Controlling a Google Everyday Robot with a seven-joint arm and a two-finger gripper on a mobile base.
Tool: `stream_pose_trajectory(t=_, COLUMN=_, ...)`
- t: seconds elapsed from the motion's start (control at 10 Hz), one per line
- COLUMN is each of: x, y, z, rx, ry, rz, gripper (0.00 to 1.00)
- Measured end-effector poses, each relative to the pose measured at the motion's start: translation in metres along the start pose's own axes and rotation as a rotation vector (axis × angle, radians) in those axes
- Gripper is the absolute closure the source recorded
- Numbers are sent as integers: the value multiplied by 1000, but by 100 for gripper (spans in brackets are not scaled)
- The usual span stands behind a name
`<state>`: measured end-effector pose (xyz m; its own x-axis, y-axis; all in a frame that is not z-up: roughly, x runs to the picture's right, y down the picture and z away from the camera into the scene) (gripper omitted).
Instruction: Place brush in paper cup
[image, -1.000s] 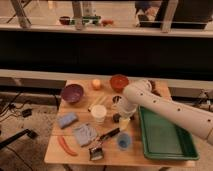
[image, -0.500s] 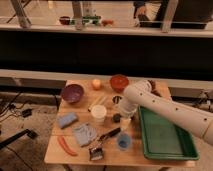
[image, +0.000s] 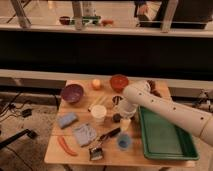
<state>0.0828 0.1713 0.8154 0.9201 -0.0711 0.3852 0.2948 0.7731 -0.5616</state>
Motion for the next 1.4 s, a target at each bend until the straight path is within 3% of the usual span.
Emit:
stream_pose_trajectory(t=0.5, x=0, y=4, z=6, rx=-21, ry=-3, rz=-2, gripper=20)
stream_pose_trajectory(t=0.6, x=-1, y=5, z=7, rx=-26, ry=-2, rz=-5, gripper=23)
stream_pose_trajectory(t=0.9, x=-5, y=8, z=11, rx=-43, ry=1, rz=-17, gripper=50)
stream_pose_trajectory(t=1.4, x=-11, y=15, z=19, rx=-75, ry=10, rz=-35, gripper=52)
